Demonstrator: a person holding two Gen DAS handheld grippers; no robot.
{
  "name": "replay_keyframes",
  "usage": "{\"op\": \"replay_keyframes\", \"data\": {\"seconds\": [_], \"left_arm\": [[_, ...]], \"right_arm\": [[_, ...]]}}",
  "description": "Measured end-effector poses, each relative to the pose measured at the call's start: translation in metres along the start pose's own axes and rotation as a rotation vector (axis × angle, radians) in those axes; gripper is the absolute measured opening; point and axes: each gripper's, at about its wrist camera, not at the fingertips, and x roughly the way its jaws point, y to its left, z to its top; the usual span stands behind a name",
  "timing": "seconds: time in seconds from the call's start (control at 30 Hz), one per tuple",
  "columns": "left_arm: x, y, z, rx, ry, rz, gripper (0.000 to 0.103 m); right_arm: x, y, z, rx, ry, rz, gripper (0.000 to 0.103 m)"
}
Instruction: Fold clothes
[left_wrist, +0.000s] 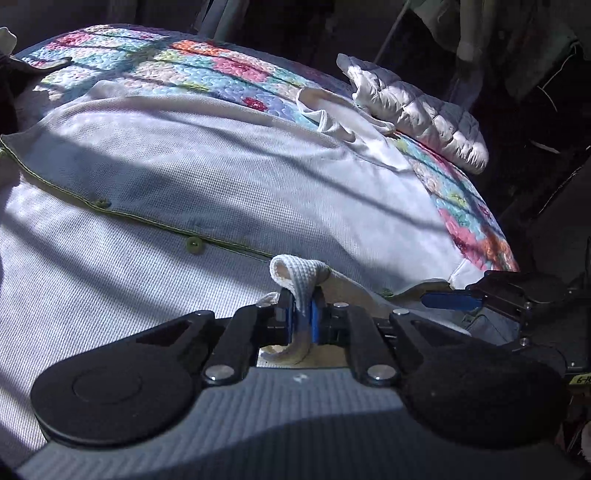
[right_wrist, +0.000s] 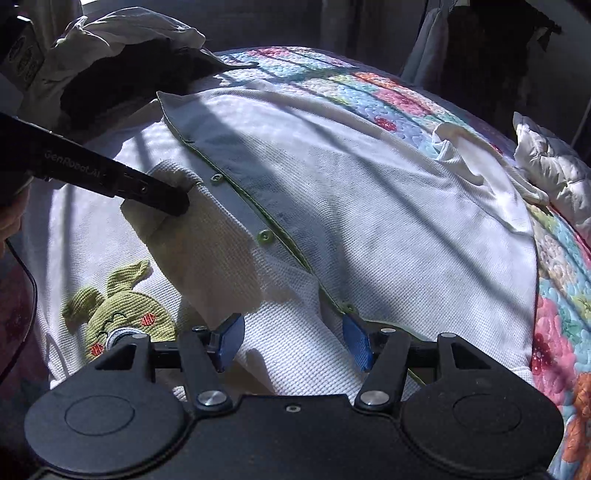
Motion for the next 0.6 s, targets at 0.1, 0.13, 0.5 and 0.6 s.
{"op": "replay_keyframes", "data": {"seconds": [0.1, 0.13, 0.5, 0.6], "left_arm": [[-0.004, -0.013, 0.015, 0.024, -0.03, -0.051, 0.009], [-0.005, -0.016, 0.019, 0.029, -0.038, -0.058, 0.009], [-0.007, -0.057, 0.057, 0.098, -0.101, -0.158, 0.009], [-0.004, -0.06, 0.061, 0.097, -0.122, -0.143, 0.014]], "right_arm": [[-0.001, 0.001, 0.007, -0.011, -0.035, 0.062, 0.064], [-0.001, 0.001, 0.008, 0.0, -0.053, 0.07, 0.064], [-0.012, -0.036, 0.022, 0.106, -0.215, -0.025, 0.025], [-0.012, -0.055, 0.022, 0.137, -0.221, -0.059, 0.003]]}}
